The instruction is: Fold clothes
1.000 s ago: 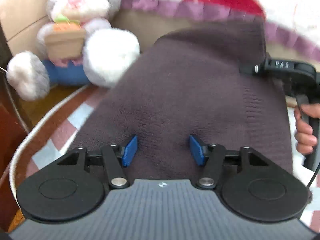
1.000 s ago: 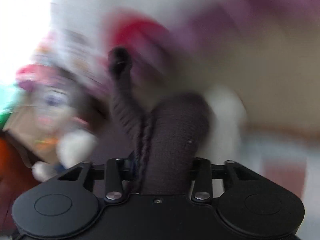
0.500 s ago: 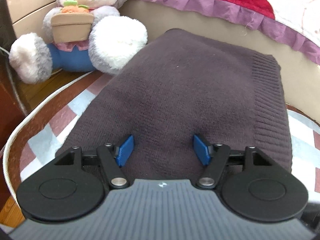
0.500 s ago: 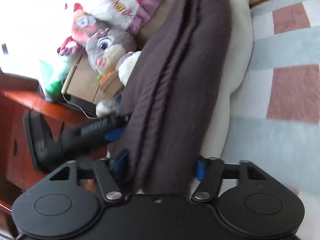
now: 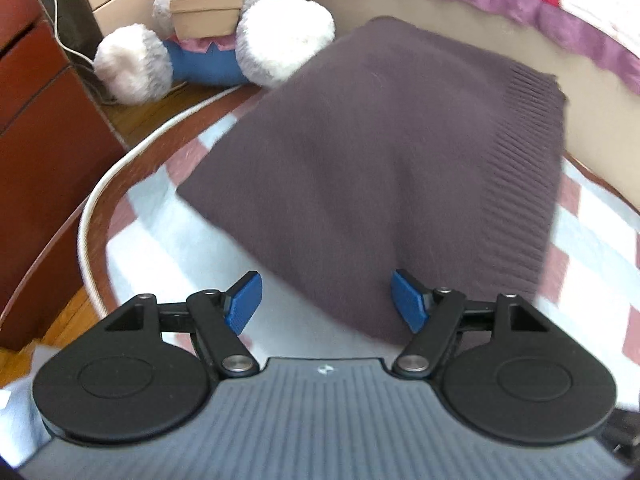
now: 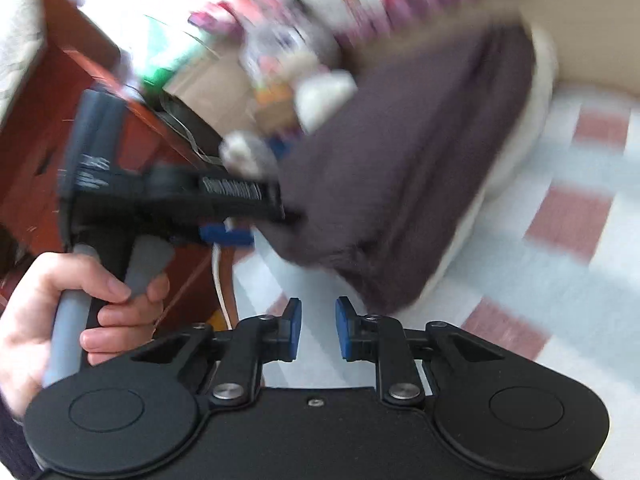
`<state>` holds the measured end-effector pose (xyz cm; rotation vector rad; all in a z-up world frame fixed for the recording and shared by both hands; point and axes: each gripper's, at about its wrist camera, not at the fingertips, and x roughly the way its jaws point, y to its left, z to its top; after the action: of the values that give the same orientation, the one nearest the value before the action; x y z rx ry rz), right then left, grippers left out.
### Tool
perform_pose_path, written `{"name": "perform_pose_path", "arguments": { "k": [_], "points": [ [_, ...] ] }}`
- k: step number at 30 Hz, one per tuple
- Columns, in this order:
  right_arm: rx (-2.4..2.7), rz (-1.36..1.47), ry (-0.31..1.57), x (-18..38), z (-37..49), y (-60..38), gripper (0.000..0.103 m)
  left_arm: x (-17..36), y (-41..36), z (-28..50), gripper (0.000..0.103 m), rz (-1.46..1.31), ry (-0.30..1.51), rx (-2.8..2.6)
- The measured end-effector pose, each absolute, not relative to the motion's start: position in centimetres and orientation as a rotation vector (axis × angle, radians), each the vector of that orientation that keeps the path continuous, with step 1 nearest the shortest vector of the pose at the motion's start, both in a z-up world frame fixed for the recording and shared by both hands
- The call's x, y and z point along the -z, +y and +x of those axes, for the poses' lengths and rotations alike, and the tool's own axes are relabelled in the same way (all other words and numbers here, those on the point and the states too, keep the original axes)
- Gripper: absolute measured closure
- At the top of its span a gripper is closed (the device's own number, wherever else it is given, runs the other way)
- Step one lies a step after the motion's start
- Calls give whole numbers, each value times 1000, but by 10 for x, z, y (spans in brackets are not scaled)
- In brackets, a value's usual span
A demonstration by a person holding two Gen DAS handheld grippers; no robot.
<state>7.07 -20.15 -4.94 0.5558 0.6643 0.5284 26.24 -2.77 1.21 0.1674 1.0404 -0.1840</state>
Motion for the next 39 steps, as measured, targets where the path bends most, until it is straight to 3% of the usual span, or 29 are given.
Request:
{"name": "perform_pose_path", "arguments": {
  "k": [2,4,8,10,22,30,39],
  "points": [
    [-476,474,628,32,53,-212,77,-26,-36,241,22,182,1052,192],
    [-419,398,603,16,39,-222,59,-40,-48,219,19,212,1041,198],
    [-384,381,589,1,12,-251,53,-69,-72,173,14,272,980,281],
    [-367,343,597,-6,4,-258,52,-77,-80,155,9,271,979,318],
    [-284,210,648,-36,-47,-297,44,-93,-110,67,5,409,1011,274],
    [-255,276,702,-38,-76,-304,43,-73,-114,32,0,400,1102,320],
    [-249,209,738,-36,-82,-290,42,-82,-115,15,0,455,1015,268]
  ]
}}
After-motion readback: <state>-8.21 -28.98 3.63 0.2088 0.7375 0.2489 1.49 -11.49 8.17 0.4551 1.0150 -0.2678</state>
